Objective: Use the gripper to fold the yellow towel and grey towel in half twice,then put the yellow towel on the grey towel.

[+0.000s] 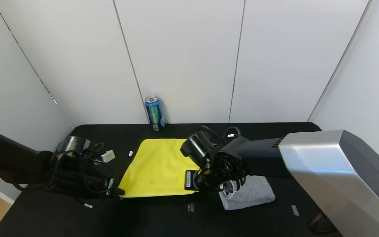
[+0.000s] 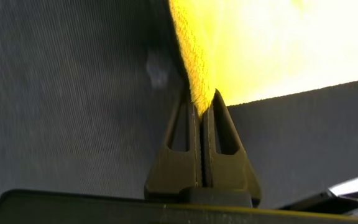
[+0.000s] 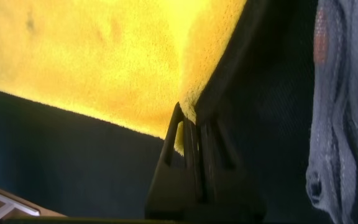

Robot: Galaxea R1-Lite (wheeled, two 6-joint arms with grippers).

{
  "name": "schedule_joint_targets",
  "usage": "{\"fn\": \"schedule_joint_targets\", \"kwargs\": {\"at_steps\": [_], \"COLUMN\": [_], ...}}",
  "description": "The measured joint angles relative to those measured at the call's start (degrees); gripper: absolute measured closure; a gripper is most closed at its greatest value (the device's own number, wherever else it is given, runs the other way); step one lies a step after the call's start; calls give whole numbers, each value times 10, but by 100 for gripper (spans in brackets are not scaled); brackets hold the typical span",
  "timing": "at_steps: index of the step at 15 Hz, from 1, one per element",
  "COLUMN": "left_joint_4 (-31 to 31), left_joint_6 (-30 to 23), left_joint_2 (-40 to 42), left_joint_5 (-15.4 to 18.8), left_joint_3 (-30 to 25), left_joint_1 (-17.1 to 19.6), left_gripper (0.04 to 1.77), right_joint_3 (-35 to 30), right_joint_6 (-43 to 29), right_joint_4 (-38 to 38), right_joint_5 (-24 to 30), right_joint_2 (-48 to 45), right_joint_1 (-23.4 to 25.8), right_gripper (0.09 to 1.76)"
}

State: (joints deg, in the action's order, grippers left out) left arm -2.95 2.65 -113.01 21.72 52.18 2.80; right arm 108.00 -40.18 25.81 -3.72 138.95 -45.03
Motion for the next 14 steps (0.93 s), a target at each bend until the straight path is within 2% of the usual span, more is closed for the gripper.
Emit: {"fn": "schedule_joint_targets", "kwargs": {"at_steps": [4,14], "left_joint_4": [1,-10], "left_joint_6": [1,-4], "left_joint_2": [56,207], "left_joint_5": [-3,-11], "left_joint_3": [-42,-108], "left_joint_1": [2,6], "left_gripper": [169,170], "right_joint_3": [-36,-142], "right_joint_6": [1,2], "right_joint_4": [1,1], "right_joint_5": [0,-2], "right_joint_2": [-36,-128], "right_joint_1": [-7,-48], "right_gripper": [171,171]}}
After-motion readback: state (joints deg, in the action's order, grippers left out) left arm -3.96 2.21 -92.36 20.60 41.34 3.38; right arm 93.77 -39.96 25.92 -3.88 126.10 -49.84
